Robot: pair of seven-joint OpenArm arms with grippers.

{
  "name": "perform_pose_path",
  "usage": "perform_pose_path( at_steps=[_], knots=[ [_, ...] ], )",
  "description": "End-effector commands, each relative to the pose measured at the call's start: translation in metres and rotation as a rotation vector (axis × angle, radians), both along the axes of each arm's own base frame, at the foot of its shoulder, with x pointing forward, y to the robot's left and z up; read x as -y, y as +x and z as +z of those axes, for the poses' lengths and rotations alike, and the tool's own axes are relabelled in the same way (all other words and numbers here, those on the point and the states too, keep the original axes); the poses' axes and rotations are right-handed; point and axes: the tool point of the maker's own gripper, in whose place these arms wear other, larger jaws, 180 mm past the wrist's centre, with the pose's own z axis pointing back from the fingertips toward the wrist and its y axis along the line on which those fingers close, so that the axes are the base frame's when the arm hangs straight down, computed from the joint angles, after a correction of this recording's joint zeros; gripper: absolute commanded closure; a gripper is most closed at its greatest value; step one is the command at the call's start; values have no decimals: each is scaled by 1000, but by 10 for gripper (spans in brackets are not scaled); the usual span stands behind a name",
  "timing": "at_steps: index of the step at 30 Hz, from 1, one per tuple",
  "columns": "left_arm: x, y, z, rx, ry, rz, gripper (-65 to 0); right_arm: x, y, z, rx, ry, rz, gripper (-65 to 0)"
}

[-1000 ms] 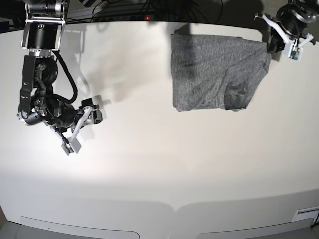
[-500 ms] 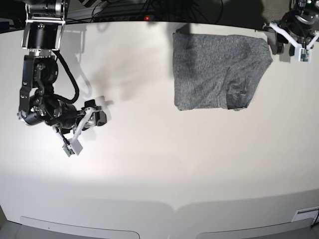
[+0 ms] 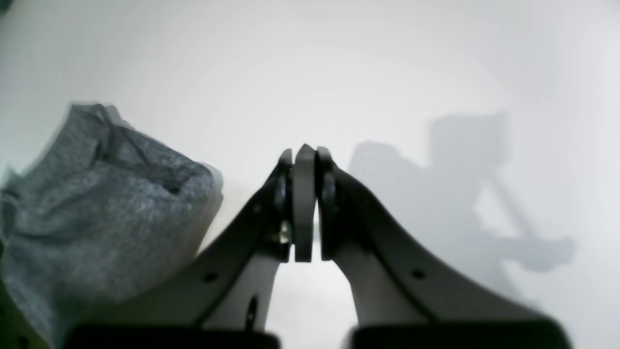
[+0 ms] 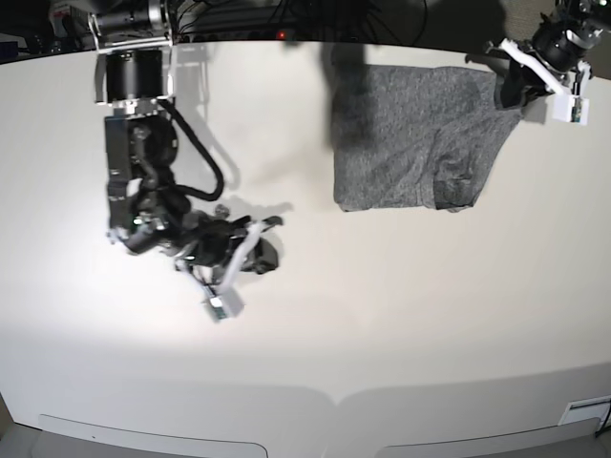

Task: Fold the T-shirt properly
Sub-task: 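Grasp the folded bundle's edges with both grippers, then pull the folded bundle square and flatten it with both grippers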

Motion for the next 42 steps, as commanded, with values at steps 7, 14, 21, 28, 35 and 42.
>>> perform_pose_path(
  at_steps=[7,14,21,28,35,42],
  knots=[
    [10,-6,-7,-12,-62,51,0,-81,-1,-6,81,6,138,0],
    [-10,-6,-41,-31,-82,149,0,-97,-4,-49,-23,-68,162,0],
    [-23,37,-65,-16,-124,219,0,-86,-21,-72,-63,-130,170,0],
    [-34,77,-80,-7,-84,228,0,-86,-52,-74,-75,-125,188,0],
    [-31,117,-74,64,-95,184,0,-91,-107,-59,-58,-74,183,0],
    [-15,158,-51,157,-145,121,0,-100,-156,-53,-90,-10,185,0]
  ],
)
